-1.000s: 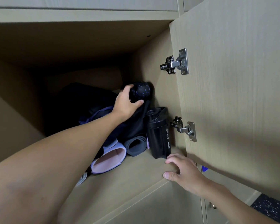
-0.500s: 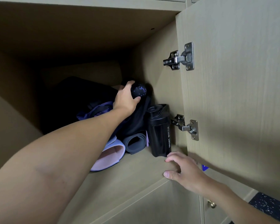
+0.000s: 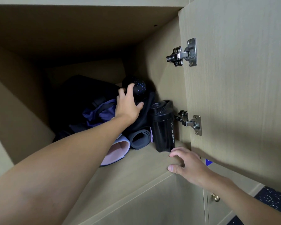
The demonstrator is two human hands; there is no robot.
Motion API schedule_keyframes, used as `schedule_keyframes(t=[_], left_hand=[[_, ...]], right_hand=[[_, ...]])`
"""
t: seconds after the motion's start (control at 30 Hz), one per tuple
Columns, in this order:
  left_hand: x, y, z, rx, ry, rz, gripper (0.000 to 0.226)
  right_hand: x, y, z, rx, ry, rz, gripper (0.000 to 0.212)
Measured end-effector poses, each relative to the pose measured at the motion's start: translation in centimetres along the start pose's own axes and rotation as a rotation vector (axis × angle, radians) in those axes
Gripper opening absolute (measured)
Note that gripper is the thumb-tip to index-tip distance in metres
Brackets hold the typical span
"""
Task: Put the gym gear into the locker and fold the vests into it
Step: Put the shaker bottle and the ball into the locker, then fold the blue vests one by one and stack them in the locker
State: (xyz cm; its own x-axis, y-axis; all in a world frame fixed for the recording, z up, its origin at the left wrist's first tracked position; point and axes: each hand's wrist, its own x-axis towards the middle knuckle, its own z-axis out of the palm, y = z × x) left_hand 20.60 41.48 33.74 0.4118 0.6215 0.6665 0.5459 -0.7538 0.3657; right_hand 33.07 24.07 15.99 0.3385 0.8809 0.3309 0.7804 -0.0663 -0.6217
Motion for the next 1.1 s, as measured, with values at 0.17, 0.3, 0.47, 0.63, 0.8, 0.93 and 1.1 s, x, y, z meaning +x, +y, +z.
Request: schedule_keyframes(t=[0.17,0.3,0.47,0.63,0.8,0.93,1.1], left_hand=[[-3.0,0.0,-1.0,-0.026,-0.055,0.047,0.052],[-8.3,0.2,-2.2,-0.07,-0.118,0.091,0.043],[-15.8,1.6,-2.1,-0.182,-0.276,0.128,0.029],[-23.7,5.3,-0.1,-0.349,-0.422,0.176,0.012],[-32.6,6.0,2.6,-0.408,-0.677,0.161,0.009],[-40.5,4.2,5.3,-0.349,-0.89,0.105,0.004],[-48.2,1.1,9.0,-0.256,-1.05,0.051,0.023]], right_hand=[[-0.5,-0.5,-0.1,-0.014,0.03,0.014,0.059],[-1.5,-1.3,0.3,-0.009,0.124,0.036,0.046],[-5.6,-2.2,-1.1,-0.002,0.074,0.101,0.034],[-13.4,-2.0,-2.4,-0.02,0.034,0.277,0.019],[-23.7,-0.6,-1.3,-0.165,-0.112,0.411,0.016],[-31.4,1.4,2.0,-0.196,-0.226,0.541,0.01],[-37.5,3.5,6.1,-0.22,-0.335,0.605,0.018]])
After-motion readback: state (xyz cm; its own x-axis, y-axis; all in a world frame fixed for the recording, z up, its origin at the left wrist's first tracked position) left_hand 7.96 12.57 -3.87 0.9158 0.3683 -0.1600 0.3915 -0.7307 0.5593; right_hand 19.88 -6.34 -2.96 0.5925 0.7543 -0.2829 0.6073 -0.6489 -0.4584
